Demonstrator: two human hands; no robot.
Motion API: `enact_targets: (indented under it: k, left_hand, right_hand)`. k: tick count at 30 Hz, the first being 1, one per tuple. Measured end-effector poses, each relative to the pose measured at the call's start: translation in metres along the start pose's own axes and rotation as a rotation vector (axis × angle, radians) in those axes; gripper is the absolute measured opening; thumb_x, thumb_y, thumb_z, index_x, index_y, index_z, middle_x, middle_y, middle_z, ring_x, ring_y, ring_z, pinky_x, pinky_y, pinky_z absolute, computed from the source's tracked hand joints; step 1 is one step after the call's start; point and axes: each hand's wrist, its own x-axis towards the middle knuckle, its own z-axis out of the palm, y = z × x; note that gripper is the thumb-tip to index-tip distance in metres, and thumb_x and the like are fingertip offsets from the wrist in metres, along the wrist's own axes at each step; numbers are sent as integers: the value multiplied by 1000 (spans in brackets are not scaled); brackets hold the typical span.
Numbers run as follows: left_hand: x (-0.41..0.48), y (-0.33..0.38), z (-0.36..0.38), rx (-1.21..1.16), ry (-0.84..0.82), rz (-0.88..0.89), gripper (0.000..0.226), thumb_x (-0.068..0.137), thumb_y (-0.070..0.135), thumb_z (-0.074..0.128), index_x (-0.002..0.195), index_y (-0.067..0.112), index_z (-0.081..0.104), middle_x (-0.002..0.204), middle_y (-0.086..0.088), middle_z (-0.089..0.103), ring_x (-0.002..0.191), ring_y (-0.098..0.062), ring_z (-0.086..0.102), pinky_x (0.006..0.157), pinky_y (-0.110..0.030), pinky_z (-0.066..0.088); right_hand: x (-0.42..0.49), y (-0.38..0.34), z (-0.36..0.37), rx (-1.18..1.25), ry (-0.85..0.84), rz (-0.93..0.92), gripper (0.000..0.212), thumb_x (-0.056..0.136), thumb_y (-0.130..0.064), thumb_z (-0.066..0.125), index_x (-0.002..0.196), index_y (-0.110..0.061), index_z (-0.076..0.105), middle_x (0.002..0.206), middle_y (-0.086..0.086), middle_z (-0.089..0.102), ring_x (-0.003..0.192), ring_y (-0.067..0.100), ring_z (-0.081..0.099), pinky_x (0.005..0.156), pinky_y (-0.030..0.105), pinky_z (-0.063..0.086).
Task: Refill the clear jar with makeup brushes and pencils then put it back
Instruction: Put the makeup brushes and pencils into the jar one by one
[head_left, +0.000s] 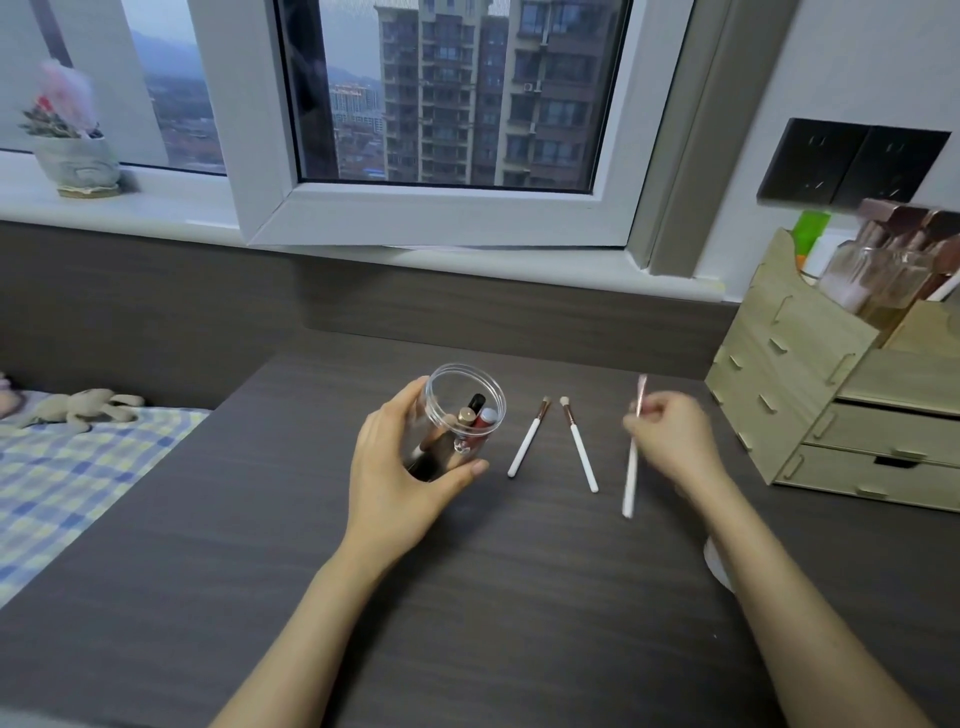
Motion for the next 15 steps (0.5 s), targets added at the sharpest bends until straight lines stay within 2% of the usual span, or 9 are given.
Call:
enact_targets:
  k: [3,5,6,9,11,13,15]
  left_hand:
    - [0,-1,2,21,-10,14,83,52,52,74,126,49,37,114,44,45,113,-3,48,92,-15,35]
    - [-1,0,2,25,-13,19,83,53,51,75,126,49,37,114,39,47,113,-2,47,90,-10,33]
    - [-1,0,2,24,-13,19,83,53,50,75,126,50,37,115,35,48,113,-2,47,90,-7,32]
    - [-1,1,2,23,-10,23,83,52,52,74,124,57,34,116,32,49,112,-3,48,89,-7,32]
    - [-1,2,1,40,-14,37,83,53,53,73,127,53,34,116,34,48,111,1,46,89,-7,32]
    - [-2,2,1,65,-25,68,83,54,54,72,128,47,35,116,42,45,111,7,43,90,-6,31]
    - [-2,2,2,79,-37,91,82,56,54,72,128,44,35,118,48,40,112,8,42,92,-8,32]
  right_hand:
    - [-28,-45,-30,704,127,-154,12,85,1,51,77,-5,58,62,9,54,41,7,55,42,20,47]
    - [-51,-74,-43,963,95,-296,11,91,-1,48,81,-2,53,67,12,54,46,9,61,44,18,50]
    - [-60,-85,-45,1002,60,-367,9,92,-2,48,85,-2,53,70,13,55,49,10,63,47,19,52]
    - [-76,-98,-31,916,-51,-539,15,90,1,51,86,-13,53,75,14,59,57,15,66,56,25,56]
    - [-79,-100,-15,803,-108,-575,22,86,1,57,87,-20,52,78,15,61,62,16,65,61,27,56]
    - [-78,-98,1,596,-88,-623,20,83,-8,63,87,-25,56,77,4,62,67,10,61,65,23,53]
    - [-75,-94,12,264,-51,-713,6,83,-21,64,88,-25,64,74,-7,62,68,5,55,65,13,43]
